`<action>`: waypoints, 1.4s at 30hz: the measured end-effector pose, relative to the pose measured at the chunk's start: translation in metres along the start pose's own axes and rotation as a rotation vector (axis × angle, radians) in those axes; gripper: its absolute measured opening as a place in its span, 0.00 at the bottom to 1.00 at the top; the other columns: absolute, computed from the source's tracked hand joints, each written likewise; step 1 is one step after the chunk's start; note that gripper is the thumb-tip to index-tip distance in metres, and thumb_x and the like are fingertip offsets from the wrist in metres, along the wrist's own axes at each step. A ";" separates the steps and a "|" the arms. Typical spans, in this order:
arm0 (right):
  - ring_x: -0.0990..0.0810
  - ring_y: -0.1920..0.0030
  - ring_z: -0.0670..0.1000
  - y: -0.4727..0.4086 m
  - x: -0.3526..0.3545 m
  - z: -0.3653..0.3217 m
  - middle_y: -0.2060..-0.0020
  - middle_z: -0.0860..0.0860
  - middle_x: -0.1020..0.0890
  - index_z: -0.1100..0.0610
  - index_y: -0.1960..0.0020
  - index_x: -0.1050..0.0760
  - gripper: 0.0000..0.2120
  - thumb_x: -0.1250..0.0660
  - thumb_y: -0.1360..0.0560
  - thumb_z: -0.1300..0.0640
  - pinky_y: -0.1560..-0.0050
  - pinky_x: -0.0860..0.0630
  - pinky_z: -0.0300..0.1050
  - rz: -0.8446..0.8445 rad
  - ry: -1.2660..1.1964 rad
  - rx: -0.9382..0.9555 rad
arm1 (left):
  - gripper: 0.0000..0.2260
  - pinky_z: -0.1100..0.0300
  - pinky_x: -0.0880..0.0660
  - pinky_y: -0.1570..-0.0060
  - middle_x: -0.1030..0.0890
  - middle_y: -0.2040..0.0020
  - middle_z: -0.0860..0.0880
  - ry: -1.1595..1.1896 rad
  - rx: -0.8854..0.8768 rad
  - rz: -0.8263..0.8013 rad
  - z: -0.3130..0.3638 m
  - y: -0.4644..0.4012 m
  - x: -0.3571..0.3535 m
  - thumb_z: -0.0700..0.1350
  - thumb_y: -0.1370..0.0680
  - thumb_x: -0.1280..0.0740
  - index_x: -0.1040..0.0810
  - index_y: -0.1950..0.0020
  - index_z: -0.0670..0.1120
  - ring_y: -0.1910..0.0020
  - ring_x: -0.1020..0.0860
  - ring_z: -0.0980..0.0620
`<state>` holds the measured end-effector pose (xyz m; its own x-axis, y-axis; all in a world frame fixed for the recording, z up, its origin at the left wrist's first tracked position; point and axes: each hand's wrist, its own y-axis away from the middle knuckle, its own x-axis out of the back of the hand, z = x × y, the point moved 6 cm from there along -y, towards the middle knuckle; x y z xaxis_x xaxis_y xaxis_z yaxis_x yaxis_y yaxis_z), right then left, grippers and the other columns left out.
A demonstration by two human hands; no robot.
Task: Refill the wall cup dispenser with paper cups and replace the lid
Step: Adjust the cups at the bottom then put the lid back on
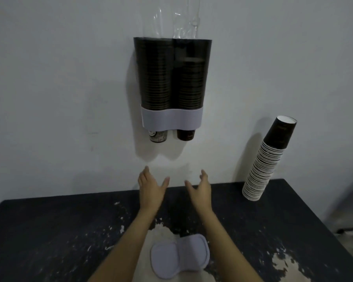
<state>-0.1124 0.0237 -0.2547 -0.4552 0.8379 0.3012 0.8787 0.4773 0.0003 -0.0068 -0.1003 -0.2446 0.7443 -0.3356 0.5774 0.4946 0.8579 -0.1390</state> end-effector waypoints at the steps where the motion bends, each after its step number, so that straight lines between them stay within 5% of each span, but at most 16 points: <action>1: 0.36 0.29 0.57 -0.019 0.000 -0.022 0.28 0.59 0.37 0.59 0.26 0.49 0.36 0.33 0.26 0.55 0.29 0.38 0.50 0.035 -0.028 0.015 | 0.39 0.51 0.43 0.27 0.43 0.24 0.39 0.047 -0.023 0.041 0.020 -0.021 0.009 0.52 0.26 0.32 0.50 0.25 0.37 0.25 0.45 0.43; 4: 0.35 0.30 0.59 -0.065 0.000 -0.077 0.29 0.58 0.33 0.57 0.26 0.47 0.38 0.31 0.29 0.51 0.29 0.43 0.62 0.107 -0.041 0.077 | 0.41 0.48 0.39 0.28 0.36 0.27 0.39 0.192 -0.123 0.112 0.066 -0.069 0.029 0.49 0.30 0.27 0.44 0.26 0.37 0.28 0.37 0.42; 9: 0.30 0.35 0.59 -0.085 -0.002 -0.107 0.42 0.56 0.22 0.56 0.37 0.32 0.25 0.31 0.30 0.48 0.29 0.56 0.68 0.214 -0.063 0.172 | 0.27 0.48 0.28 0.35 0.23 0.38 0.41 0.383 -0.220 0.149 0.087 -0.087 0.033 0.44 0.28 0.29 0.32 0.32 0.39 0.39 0.24 0.46; 30: 0.29 0.37 0.59 -0.082 -0.001 -0.102 0.43 0.56 0.22 0.57 0.41 0.30 0.23 0.31 0.30 0.46 0.29 0.53 0.67 0.226 -0.042 0.200 | 0.29 0.64 0.33 0.41 0.27 0.34 0.42 0.395 -0.235 0.177 0.081 -0.088 0.027 0.43 0.27 0.31 0.37 0.29 0.40 0.35 0.27 0.47; 42: 0.29 0.37 0.59 -0.087 -0.001 -0.100 0.43 0.55 0.22 0.57 0.41 0.30 0.24 0.30 0.31 0.45 0.29 0.51 0.67 0.217 -0.051 0.204 | 0.28 0.60 0.31 0.38 0.26 0.34 0.40 0.370 -0.216 0.171 0.078 -0.091 0.024 0.43 0.27 0.30 0.37 0.30 0.38 0.36 0.27 0.45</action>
<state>-0.1737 -0.0456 -0.1596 -0.2712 0.9358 0.2253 0.9116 0.3249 -0.2520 -0.0688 -0.1566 -0.1556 0.9140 -0.3462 0.2115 0.4039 0.8255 -0.3942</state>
